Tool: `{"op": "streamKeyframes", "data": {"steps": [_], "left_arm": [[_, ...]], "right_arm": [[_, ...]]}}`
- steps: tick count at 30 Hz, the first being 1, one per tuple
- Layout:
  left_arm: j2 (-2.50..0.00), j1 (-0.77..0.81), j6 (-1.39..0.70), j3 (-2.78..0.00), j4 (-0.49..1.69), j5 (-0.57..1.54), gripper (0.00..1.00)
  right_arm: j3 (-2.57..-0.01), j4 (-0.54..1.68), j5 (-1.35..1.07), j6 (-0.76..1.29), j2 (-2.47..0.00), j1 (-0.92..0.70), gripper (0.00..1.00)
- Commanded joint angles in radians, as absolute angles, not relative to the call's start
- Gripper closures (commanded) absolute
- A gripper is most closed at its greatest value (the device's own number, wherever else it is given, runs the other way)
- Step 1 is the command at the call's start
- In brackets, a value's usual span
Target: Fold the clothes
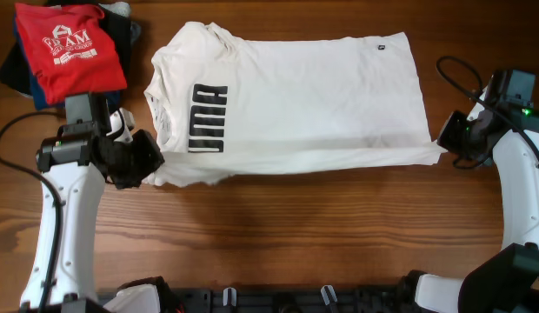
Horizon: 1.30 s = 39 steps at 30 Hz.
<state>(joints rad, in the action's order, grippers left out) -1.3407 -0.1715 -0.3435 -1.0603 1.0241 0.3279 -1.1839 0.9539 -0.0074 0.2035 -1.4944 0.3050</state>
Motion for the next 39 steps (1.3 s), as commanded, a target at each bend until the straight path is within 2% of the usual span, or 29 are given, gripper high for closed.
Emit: {"op": "streamKeyframes", "data": {"steps": [1, 13, 24, 25, 26, 27, 28, 29, 30, 35, 39], "left_arm": [[-1.407, -0.179, -0.353, -1.053, 0.929, 0.371, 0.96], [-1.663, -0.179, -0.36, -1.053, 0.604, 0.415, 0.96], [-1.762, -0.179, -0.383, -1.053, 0.477, 0.392, 0.96], [-1.762, -0.178, -0.383, -1.053, 0.47, 0.392, 0.96], [-1.762, -0.178, -0.383, -1.053, 0.462, 0.392, 0.95], [-1.762, -0.177, -0.383, -1.053, 0.455, 0.392, 0.89], [-1.762, -0.177, -0.383, -1.053, 0.451, 0.392, 0.73], [-1.762, -0.177, -0.383, -1.053, 0.449, 0.392, 0.6], [-1.762, -0.177, -0.384, -1.053, 0.449, 0.393, 0.53], [-1.752, -0.166, -0.409, -1.054, 0.461, 0.549, 0.55], [-1.752, -0.059, -0.345, -1.054, 0.489, 0.527, 0.55]], "right_arm": [[-1.185, 0.909, -0.036, 0.174, -1.497, 0.312, 0.92], [-1.185, 0.67, -0.107, 0.131, -1.721, 0.311, 0.93], [-1.185, 0.438, -0.135, 0.109, -1.845, 0.253, 0.95], [-1.185, 0.413, -0.135, 0.11, -1.857, 0.253, 0.94], [-1.185, 0.397, -0.136, 0.115, -1.864, 0.253, 0.88], [-1.185, 0.389, -0.136, 0.115, -1.868, 0.253, 0.77], [-1.185, 0.389, -0.136, 0.115, -1.869, 0.253, 0.67], [-1.185, 0.392, -0.136, 0.114, -1.869, 0.253, 0.63], [-1.185, 0.399, -0.136, 0.115, -1.869, 0.253, 0.62], [-1.184, 0.519, -0.136, 0.112, -1.869, 0.253, 0.63], [-1.163, 0.582, -0.136, 0.111, -1.87, 0.253, 0.65]]}}
